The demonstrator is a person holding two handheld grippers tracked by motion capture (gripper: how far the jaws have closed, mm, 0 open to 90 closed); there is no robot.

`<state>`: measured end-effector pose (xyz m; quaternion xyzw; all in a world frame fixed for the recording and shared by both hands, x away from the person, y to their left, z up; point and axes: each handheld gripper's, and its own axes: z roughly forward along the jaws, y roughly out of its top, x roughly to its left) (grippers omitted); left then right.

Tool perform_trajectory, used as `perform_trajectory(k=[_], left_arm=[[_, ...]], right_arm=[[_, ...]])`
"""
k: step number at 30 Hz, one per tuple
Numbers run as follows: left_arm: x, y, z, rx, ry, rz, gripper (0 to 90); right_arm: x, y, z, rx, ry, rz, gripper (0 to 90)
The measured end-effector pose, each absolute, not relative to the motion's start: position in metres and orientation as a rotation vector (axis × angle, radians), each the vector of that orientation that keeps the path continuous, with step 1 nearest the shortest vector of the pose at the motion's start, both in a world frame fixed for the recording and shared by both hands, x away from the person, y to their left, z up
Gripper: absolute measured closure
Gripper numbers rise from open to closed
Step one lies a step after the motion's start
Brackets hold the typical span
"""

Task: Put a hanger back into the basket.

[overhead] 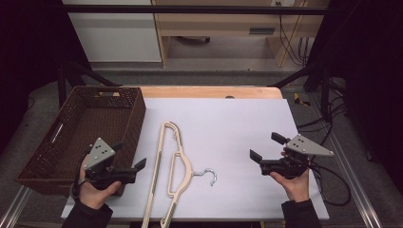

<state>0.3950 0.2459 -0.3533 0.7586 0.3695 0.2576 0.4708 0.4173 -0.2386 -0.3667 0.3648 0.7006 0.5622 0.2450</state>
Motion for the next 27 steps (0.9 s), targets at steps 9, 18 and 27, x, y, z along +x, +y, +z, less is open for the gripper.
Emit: perform_trajectory(k=[9, 18, 27], left_arm=[[0.398, 0.206, -0.373, 1.983, 0.886, 0.541, 9.8], [0.401, 0.168, -0.399, 2.143, 0.855, 0.46, 18.8], [0.408, 0.138, -0.428, 2.316, 0.828, 0.362, 34.3]], right_arm=[[0.417, -0.236, -0.367, 0.994, 1.927, 1.532, 1.6], [0.419, -0.233, -0.369, 0.989, 1.944, 1.536, 2.0], [0.419, -0.231, -0.37, 0.995, 1.959, 1.535, 2.2]])
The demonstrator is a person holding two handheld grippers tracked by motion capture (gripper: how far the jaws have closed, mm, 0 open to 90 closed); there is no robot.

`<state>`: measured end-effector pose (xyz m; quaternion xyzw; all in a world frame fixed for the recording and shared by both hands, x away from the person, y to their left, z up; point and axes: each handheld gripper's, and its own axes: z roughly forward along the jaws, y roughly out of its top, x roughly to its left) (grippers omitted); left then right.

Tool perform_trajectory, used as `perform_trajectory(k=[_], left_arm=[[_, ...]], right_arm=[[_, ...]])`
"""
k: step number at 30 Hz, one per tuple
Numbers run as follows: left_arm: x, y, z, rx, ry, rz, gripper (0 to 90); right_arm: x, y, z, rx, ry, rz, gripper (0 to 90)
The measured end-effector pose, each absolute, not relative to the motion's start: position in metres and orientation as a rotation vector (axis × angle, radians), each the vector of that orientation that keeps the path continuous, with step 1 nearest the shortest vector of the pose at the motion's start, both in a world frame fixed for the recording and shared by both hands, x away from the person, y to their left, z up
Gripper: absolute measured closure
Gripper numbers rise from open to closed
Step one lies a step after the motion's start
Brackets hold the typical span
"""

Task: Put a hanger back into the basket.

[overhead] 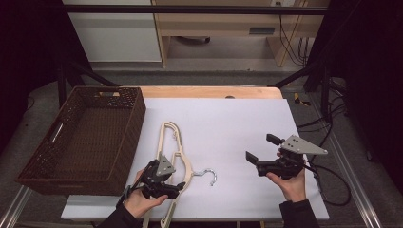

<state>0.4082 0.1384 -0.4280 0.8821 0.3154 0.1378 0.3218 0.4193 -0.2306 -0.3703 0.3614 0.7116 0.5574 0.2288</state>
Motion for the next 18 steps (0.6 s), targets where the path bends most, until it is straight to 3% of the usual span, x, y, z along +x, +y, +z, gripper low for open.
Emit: perform_trajectory(k=[6, 18], left_arm=[[0.414, 0.132, -0.443, 2.362, 0.853, 0.291, 45.7], [0.418, 0.123, -0.456, 2.419, 0.875, 0.215, 60.2]], right_arm=[[0.421, -0.227, -0.373, 0.984, 1.988, 1.53, 3.4], [0.427, -0.211, -0.382, 0.957, 2.073, 1.514, 6.1]])
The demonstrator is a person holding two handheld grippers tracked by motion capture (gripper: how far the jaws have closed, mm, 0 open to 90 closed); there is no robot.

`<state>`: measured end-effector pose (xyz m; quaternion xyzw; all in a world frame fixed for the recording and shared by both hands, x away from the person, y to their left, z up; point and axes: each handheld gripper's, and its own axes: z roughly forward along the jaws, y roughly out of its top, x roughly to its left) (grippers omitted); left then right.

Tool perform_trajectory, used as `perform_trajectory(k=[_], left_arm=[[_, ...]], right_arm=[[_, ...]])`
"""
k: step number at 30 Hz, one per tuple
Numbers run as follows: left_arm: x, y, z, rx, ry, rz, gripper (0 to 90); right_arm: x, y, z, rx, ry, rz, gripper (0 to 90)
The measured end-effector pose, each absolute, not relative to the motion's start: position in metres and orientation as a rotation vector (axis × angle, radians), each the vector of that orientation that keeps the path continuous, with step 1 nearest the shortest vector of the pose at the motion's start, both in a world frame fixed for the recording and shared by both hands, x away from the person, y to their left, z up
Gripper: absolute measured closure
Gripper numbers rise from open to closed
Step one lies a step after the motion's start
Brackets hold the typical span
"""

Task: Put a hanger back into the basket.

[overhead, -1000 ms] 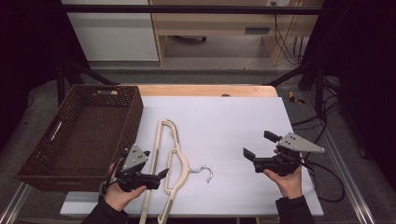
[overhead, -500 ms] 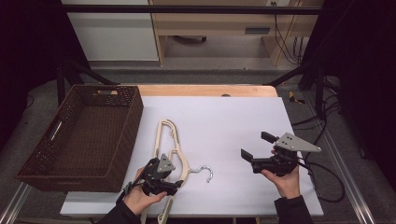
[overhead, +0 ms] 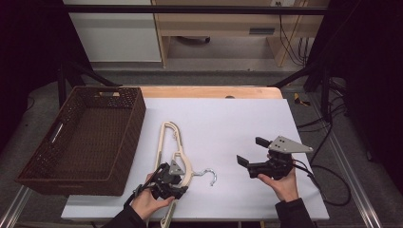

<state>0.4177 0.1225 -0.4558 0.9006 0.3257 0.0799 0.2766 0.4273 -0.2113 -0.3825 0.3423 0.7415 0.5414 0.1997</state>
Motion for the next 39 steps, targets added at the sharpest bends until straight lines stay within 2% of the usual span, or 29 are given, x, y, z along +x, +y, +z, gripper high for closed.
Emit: perform_trajectory(k=[2, 11, 21, 39], left_arm=[[0.419, 0.123, -0.457, 2.425, 0.885, 0.191, 62.9], [0.418, 0.122, -0.459, 2.418, 0.894, 0.172, 64.7], [0.416, 0.125, -0.459, 2.399, 0.893, 0.181, 63.9], [0.415, 0.129, -0.46, 2.382, 0.887, 0.168, 61.8]], right_arm=[[0.429, -0.205, -0.386, 0.945, 2.107, 1.523, 7.9], [0.444, -0.163, -0.403, 0.85, 2.285, 1.504, 13.8], [0.463, -0.117, -0.434, 0.736, 2.485, 1.414, 29.8], [0.478, -0.088, -0.467, 0.637, 2.653, 1.311, 53.7]])
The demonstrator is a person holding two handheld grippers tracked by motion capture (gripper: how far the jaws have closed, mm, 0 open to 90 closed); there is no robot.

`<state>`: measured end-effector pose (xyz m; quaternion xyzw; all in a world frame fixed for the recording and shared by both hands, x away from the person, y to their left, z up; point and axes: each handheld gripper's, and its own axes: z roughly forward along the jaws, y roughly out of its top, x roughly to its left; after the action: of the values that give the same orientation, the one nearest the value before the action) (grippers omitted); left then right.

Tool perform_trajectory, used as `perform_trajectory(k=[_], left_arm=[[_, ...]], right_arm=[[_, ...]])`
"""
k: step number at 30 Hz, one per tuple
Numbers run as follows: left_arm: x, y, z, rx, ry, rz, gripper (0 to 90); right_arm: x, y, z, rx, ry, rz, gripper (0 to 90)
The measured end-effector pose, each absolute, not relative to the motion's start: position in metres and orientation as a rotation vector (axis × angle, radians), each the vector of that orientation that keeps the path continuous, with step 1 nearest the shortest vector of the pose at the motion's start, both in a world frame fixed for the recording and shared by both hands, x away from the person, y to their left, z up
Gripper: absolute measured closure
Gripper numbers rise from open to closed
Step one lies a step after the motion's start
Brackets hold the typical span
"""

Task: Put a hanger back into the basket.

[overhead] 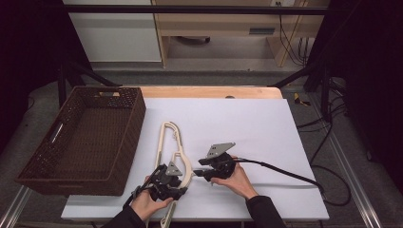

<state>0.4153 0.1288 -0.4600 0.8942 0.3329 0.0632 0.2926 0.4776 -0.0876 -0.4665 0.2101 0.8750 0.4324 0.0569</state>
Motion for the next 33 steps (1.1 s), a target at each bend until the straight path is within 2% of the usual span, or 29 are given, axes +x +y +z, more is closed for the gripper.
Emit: perform_trajectory(k=[4, 16, 25, 33], left_arm=[[0.416, 0.129, -0.46, 2.387, 0.88, 0.167, 62.6], [0.416, 0.129, -0.461, 2.386, 0.887, 0.155, 63.0], [0.416, 0.13, -0.461, 2.386, 0.887, 0.153, 62.4], [0.416, 0.132, -0.458, 2.369, 0.886, 0.152, 60.8]], right_arm=[[0.477, -0.084, -0.473, 0.597, 2.696, 1.266, 59.0], [0.482, -0.077, -0.479, 0.514, 2.771, 1.233, 83.3], [0.485, -0.079, -0.476, 0.448, 2.789, 1.26, 88.2], [0.482, -0.082, -0.468, 0.423, 2.795, 1.262, 88.7]])
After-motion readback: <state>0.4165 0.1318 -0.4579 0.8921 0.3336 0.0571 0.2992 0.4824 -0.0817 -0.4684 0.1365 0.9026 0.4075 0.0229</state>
